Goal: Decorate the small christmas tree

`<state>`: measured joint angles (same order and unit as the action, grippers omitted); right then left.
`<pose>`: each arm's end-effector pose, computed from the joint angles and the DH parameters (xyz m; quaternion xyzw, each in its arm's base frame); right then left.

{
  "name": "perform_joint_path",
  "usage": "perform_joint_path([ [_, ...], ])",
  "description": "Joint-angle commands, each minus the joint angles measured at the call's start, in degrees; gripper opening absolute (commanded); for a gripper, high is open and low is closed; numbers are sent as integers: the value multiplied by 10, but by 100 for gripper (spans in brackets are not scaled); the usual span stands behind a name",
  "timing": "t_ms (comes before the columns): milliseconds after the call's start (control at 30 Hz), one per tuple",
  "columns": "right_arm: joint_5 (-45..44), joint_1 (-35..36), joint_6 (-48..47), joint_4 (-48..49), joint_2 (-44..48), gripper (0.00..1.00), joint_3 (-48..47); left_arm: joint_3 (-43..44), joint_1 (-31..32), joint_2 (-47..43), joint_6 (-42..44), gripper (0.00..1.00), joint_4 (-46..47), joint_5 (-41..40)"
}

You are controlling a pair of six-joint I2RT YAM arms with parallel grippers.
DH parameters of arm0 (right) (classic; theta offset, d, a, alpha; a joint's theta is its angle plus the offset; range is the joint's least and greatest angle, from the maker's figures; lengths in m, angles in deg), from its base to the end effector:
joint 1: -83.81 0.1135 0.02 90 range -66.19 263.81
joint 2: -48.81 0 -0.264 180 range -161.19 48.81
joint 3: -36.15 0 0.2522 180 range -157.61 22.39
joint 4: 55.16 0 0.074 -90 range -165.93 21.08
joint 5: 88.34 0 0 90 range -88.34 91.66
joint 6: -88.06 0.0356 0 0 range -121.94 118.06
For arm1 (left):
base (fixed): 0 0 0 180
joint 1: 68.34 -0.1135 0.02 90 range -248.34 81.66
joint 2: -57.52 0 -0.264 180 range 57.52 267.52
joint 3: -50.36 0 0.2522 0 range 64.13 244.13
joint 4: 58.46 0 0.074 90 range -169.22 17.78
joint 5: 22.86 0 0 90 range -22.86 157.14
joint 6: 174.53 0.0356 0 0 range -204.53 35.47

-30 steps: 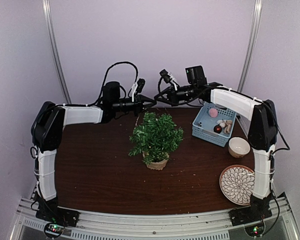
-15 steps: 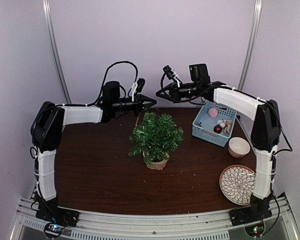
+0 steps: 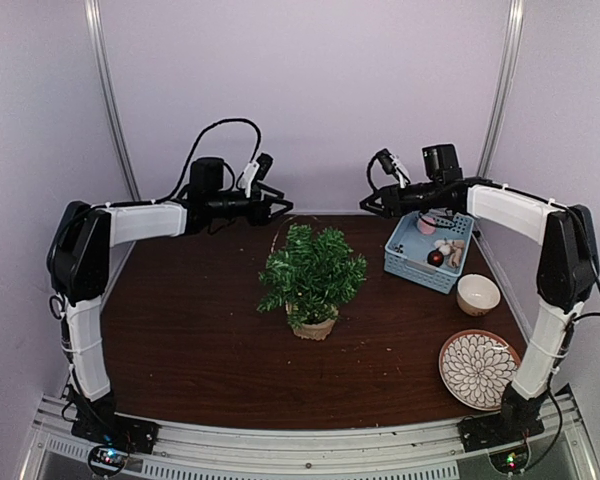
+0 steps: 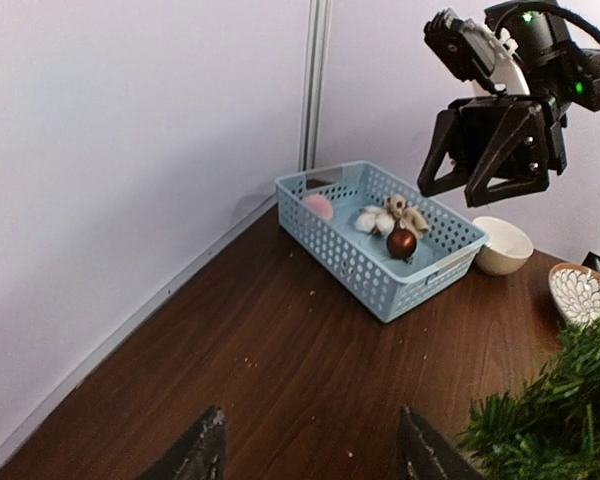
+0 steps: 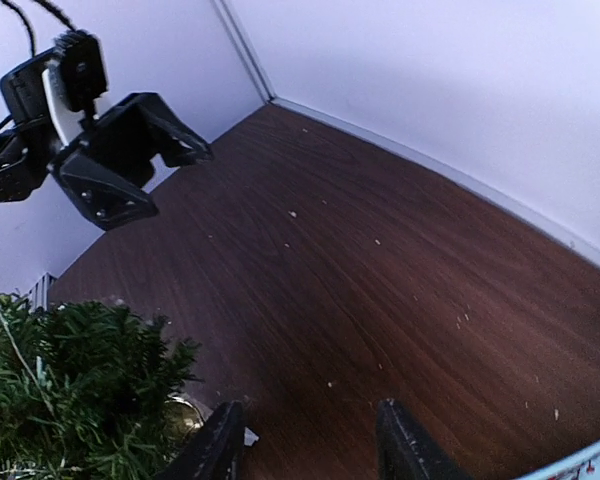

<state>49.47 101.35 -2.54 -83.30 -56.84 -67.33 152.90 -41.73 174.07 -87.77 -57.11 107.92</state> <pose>0.3999 0.1541 0.3088 -0.3241 0.7513 0.4147 0.3982 0.4198 -0.2363 0.2665 0.3614 0.6726 -0.4137 0.4959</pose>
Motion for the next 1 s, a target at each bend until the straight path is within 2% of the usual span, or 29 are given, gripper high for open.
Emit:
perform_joint_path([
  [0, -62, -27, 46, -19, 38, 49, 65, -30, -22, -28, 60, 59, -56, -25],
  [167, -117, -30, 59, -52, 49, 48, 120, -58, -27, -30, 135, 61, -97, -9],
  [267, -127, -30, 91, -23, 41, 46, 164, -56, -27, -15, 164, 62, -122, 13],
  [433, -114, -26, 129, 35, 2, 41, 194, -19, -26, 45, 154, 62, -140, 35],
  [600, -106, -11, 139, 44, -36, 40, 173, 19, -12, 99, 162, 62, -166, 34],
  [700, -107, 8, 141, 42, -62, 39, 146, 0, -12, 106, 114, 62, -96, 29],
  [833, -100, 33, 155, 44, -84, 38, 125, -21, -12, 103, 85, 60, -63, 22],
  [967, -107, 53, 173, 52, -67, 38, 148, -100, -12, 75, 37, 59, 29, 1],
])
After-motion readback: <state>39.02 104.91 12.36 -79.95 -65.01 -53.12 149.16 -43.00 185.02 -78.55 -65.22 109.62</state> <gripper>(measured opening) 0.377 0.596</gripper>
